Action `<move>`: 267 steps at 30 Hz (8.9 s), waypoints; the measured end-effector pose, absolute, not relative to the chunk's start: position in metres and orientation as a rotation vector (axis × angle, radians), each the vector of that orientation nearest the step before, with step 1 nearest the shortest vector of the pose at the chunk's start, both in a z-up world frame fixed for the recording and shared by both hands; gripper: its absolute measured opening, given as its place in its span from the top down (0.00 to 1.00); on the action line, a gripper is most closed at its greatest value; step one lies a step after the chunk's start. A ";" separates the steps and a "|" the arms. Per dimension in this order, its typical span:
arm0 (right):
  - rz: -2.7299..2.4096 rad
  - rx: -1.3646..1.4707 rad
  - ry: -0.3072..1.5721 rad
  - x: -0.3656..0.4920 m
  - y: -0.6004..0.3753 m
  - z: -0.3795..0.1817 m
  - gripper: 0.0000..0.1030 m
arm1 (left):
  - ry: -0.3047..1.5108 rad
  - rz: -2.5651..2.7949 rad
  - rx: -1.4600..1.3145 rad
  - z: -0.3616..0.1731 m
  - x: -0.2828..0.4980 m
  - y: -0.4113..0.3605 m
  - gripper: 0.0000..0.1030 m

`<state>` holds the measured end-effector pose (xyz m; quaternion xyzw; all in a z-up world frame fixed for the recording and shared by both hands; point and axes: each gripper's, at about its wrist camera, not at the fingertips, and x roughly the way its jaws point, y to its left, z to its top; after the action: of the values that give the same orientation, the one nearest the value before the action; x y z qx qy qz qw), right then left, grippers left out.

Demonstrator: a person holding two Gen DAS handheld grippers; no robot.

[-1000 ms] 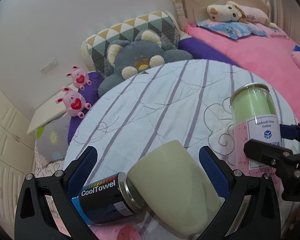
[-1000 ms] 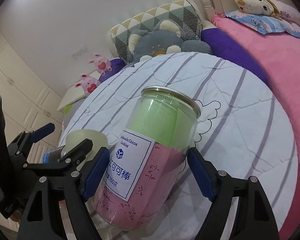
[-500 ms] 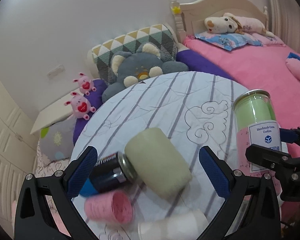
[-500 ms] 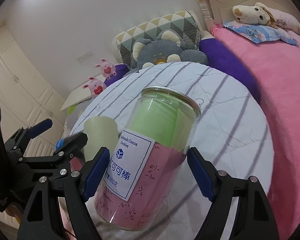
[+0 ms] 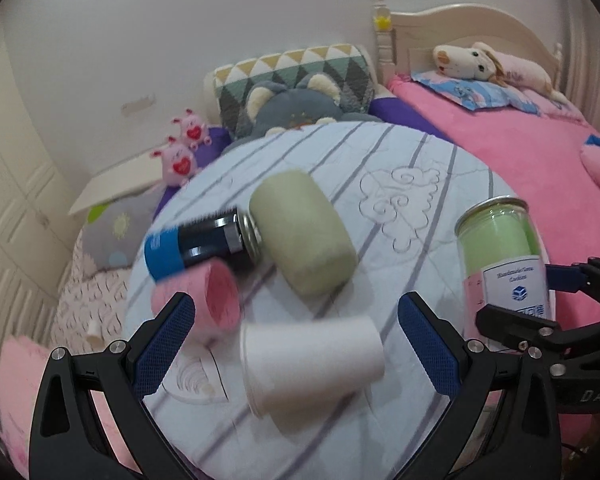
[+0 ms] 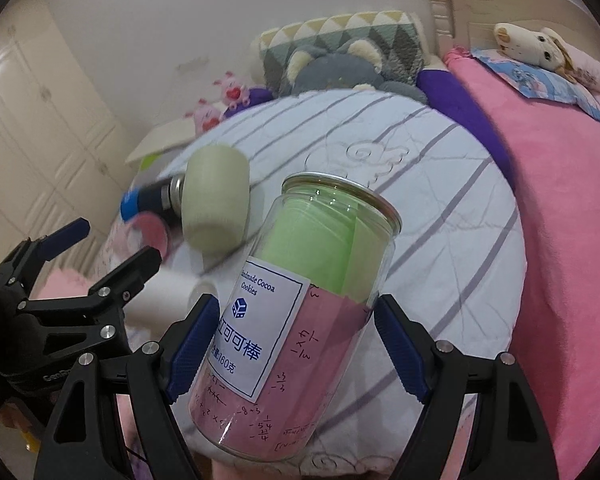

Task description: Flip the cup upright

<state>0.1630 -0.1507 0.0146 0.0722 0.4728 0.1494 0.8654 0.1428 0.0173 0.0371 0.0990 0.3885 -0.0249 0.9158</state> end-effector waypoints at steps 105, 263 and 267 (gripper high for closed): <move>0.315 0.113 1.076 0.196 -0.278 -0.016 0.20 | 1.015 -0.012 0.005 0.018 0.174 -0.095 0.30; 0.104 -0.049 0.232 -0.007 -0.199 0.003 0.20 | 0.321 0.049 0.024 -0.007 -0.030 -0.012 0.02; 0.103 -0.060 0.228 -0.008 -0.198 0.003 0.20 | 0.322 0.043 0.018 -0.007 -0.030 -0.012 0.01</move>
<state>-0.0077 -0.1980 0.0031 -0.0300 0.1138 0.0516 0.9917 -0.0297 -0.0116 -0.0066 0.0089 0.1602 0.0213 0.9868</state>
